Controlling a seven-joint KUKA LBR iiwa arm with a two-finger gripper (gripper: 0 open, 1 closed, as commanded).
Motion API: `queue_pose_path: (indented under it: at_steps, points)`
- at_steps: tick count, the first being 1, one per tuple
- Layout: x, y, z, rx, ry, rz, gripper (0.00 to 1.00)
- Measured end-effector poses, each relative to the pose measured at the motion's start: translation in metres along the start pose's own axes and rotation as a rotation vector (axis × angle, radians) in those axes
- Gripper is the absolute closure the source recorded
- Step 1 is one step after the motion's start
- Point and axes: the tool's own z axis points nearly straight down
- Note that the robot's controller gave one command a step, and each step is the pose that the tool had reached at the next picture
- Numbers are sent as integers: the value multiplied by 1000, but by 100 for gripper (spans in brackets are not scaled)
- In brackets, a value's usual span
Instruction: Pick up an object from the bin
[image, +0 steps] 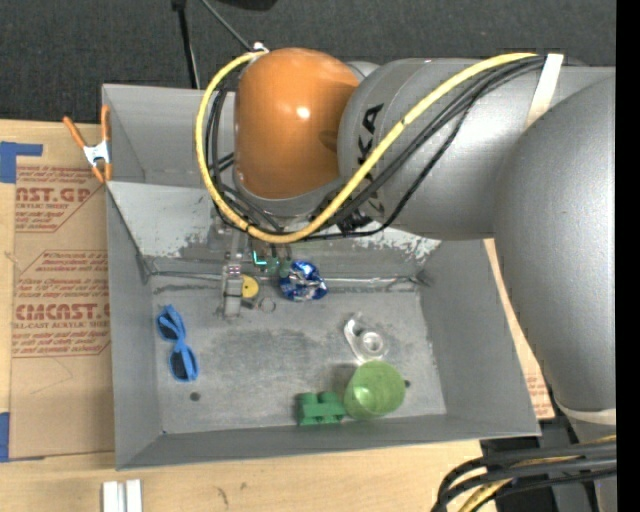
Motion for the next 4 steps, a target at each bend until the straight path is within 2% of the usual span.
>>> queue_pose_path:
  at_steps: [1, 2, 3, 4]
  points:
    - [32, 26, 103, 1, 2, 106, 0]
    - [40, 35, 155, 0, -1, 163, 0]
    - [38, 33, 151, 0, -6, 165, 100]
    - [25, 23, 43, -5, -14, 179, 100]
